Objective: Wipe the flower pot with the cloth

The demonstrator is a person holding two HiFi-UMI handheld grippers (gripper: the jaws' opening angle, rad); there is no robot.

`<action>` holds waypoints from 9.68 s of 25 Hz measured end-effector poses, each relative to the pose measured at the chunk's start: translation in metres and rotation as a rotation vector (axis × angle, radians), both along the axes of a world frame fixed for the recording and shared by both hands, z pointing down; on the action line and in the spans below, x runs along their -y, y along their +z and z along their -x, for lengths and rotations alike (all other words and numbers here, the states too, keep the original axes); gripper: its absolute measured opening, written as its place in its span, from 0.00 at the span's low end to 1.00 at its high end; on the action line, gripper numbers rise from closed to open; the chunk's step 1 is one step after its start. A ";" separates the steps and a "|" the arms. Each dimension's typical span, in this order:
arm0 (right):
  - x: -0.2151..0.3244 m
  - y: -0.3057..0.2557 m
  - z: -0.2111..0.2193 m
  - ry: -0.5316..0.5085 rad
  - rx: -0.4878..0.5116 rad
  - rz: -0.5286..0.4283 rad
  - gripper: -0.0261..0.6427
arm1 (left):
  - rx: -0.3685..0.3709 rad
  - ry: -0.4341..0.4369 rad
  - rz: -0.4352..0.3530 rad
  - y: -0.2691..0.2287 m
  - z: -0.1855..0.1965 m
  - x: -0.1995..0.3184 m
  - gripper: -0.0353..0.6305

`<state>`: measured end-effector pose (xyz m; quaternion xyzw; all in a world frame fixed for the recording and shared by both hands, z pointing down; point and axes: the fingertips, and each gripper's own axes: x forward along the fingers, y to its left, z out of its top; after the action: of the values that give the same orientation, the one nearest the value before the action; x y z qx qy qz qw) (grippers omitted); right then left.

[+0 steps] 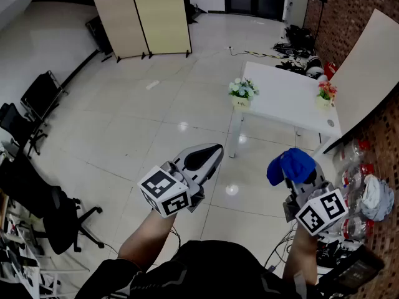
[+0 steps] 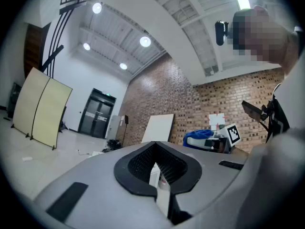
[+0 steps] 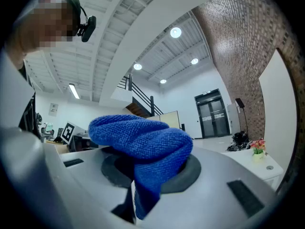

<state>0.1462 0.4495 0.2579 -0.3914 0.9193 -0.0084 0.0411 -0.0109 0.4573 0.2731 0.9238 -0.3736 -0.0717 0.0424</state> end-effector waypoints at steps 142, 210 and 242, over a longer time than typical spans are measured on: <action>0.635 0.212 0.014 0.196 -0.135 0.342 0.17 | 0.623 0.724 0.099 0.414 -0.052 0.658 0.90; 0.646 0.016 0.025 0.135 0.020 0.096 0.17 | 0.266 0.723 -0.004 0.069 -0.029 0.679 0.85; 0.634 -0.049 0.028 0.025 0.196 -0.043 0.17 | 0.362 0.751 0.016 -0.015 -0.089 0.657 0.85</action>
<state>0.1181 -0.1849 0.2090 -0.3989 0.9060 -0.0266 0.1392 0.0785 -0.2001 0.2582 0.9933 -0.0127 0.1151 0.0064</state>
